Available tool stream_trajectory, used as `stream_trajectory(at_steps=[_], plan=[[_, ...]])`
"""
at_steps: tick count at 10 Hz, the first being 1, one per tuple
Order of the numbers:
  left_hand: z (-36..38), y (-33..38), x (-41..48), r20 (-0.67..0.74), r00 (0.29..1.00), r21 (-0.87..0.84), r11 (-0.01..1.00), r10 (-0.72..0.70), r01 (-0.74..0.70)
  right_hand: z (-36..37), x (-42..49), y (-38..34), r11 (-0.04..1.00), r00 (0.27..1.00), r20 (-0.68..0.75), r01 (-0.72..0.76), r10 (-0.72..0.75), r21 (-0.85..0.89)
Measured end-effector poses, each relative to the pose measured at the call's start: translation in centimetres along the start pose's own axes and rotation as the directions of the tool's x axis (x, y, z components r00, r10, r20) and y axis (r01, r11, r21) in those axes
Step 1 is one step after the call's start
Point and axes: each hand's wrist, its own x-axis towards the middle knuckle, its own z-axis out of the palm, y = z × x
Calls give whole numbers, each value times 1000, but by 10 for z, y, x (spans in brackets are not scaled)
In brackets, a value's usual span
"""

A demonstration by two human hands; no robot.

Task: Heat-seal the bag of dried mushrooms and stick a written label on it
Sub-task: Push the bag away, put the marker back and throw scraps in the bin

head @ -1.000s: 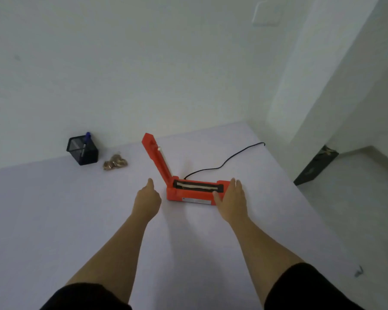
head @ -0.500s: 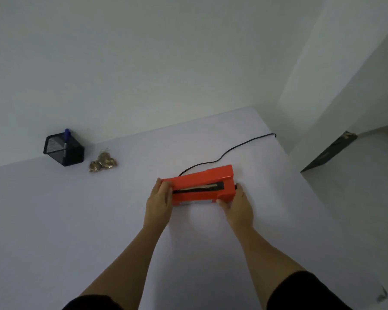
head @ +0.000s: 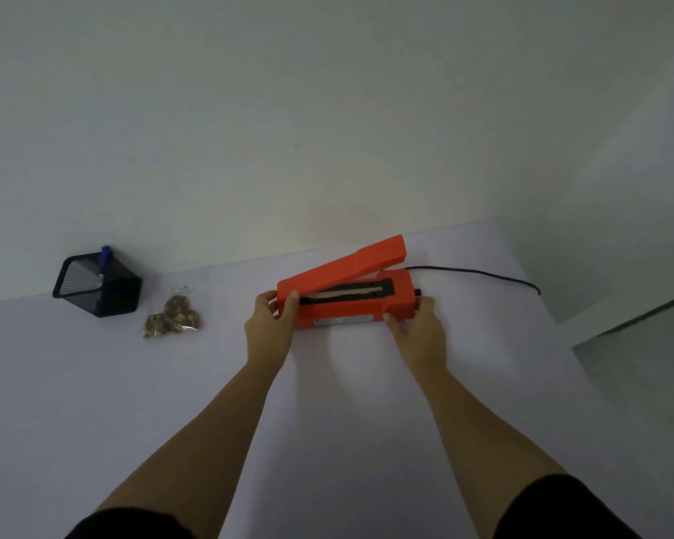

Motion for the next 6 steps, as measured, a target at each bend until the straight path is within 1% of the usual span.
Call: stream_trajectory(at_steps=[2, 3, 4, 5, 6], plan=[[16, 16, 57, -46, 998, 16, 999, 33, -32, 25, 64, -14, 996, 995, 40, 91, -92, 14], [21, 20, 72, -60, 997, 40, 998, 44, -41, 32, 79, -18, 997, 994, 69, 83, -83, 7], [20, 17, 74, -36, 999, 52, 998, 39, -38, 30, 79, -19, 998, 992, 110, 58, -56, -17], [11, 16, 69, 0, 1000, 65, 998, 26, -26, 24, 68, -24, 995, 985, 175, 21, -3, -97], [0, 21, 60, -6, 1000, 108, 994, 14, -13, 15, 52, -33, 987, 982, 186, -6, 37, -163]])
